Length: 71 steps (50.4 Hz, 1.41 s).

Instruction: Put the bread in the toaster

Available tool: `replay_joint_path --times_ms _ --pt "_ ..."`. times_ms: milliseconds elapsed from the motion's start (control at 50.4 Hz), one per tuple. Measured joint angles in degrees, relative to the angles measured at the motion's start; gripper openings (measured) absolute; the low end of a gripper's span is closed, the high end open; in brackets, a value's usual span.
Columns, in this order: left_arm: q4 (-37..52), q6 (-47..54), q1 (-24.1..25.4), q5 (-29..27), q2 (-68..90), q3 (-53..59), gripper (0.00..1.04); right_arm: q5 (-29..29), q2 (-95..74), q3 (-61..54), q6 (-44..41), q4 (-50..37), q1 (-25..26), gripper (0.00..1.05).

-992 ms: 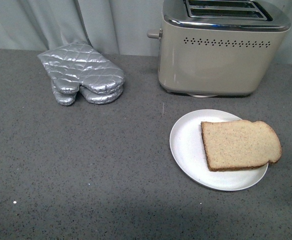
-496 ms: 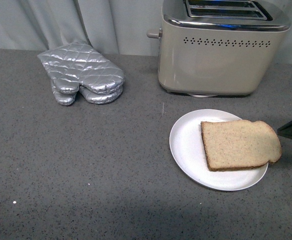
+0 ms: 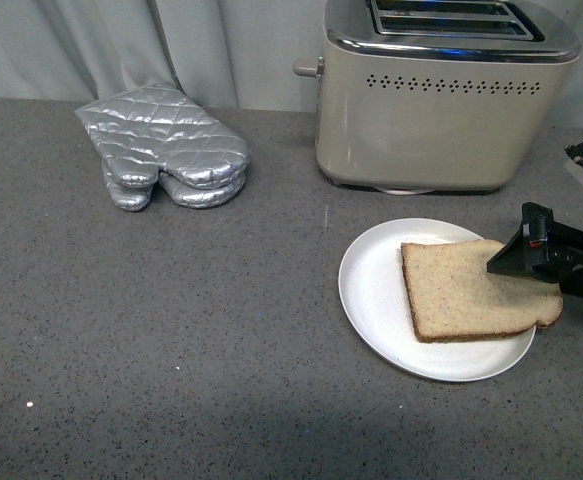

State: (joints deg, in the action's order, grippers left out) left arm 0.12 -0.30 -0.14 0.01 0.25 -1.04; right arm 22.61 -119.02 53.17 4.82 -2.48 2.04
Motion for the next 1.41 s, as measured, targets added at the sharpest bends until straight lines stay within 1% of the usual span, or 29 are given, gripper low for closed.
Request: replay_joint_path --times_ms 20,99,119,159,258,357,417,496,714,873,952,1012,1111,1131,1190,1230,1270,1290,1349,1409 --pt "0.0 0.0 0.0 0.0 0.0 0.0 0.98 -0.3 -0.3 0.3 0.2 0.2 -0.2 0.78" --pt "0.0 0.0 0.0 0.0 0.0 0.0 0.98 -0.4 -1.0 0.9 0.8 0.4 -0.7 0.64" --pt "0.0 0.0 0.0 0.0 0.0 0.0 0.98 -0.4 -1.1 1.0 1.1 0.4 -0.9 0.58" --pt "0.0 0.0 0.0 0.0 0.0 0.0 0.98 -0.4 -1.1 1.3 1.5 0.7 -1.0 0.51" --pt "0.0 0.0 0.0 0.0 0.0 0.0 0.98 -0.5 -1.0 1.7 1.8 1.4 -1.1 0.39" --pt "0.0 0.0 0.0 0.0 0.0 0.0 0.98 -1.0 0.3 1.7 2.1 4.0 -1.1 0.18" --pt "0.0 0.0 0.0 0.0 0.0 0.0 0.98 -0.8 1.8 1.7 2.5 5.3 -1.0 0.08" --pt "0.0 0.0 0.0 0.0 0.0 0.0 0.98 -0.4 3.9 1.7 3.3 6.3 -1.0 0.01" --pt "0.0 0.0 0.0 0.0 0.0 0.0 0.98 2.5 11.0 0.5 8.3 7.9 -0.9 0.01" --pt "0.0 0.0 0.0 0.0 0.0 0.0 0.98 4.2 16.3 -1.2 14.2 8.6 -1.0 0.01" --pt "0.0 0.0 0.0 0.0 0.0 0.0 0.98 4.9 20.7 -2.6 21.4 8.5 -1.3 0.01" --pt "0.0 0.0 0.0 0.0 0.0 0.0 0.98 3.3 24.9 -3.3 28.1 8.8 -1.9 0.01" --pt "0.0 0.0 0.0 0.0 0.0 0.0 0.98 -2.8 32.4 -3.8 40.9 8.6 -3.8 0.01" --pt "0.0 0.0 0.0 0.0 0.0 0.0 0.98 -3.5 33.0 -3.8 41.5 8.6 -4.0 0.01" --pt "0.0 0.0 0.0 0.0 0.0 0.0 0.98 -9.5 37.1 -3.5 50.1 8.5 -5.8 0.01" --pt "0.0 0.0 0.0 0.0 0.0 0.0 0.98 -13.7 38.9 -2.6 54.4 8.8 -7.1 0.01" --pt "0.0 0.0 0.0 0.0 0.0 0.0 0.98 -18.2 40.1 -1.4 57.9 8.7 -8.6 0.01" --pt "0.0 0.0 0.0 0.0 0.0 0.0 0.98 -19.1 40.2 -1.1 58.2 8.7 -8.9 0.01" --pt "0.0 0.0 0.0 0.0 0.0 0.0 0.98 -25.7 40.4 1.4 62.4 8.1 -11.0 0.01" --pt "0.0 0.0 0.0 0.0 0.0 0.0 0.98 -30.9 39.7 4.0 66.3 7.6 -12.8 0.01"
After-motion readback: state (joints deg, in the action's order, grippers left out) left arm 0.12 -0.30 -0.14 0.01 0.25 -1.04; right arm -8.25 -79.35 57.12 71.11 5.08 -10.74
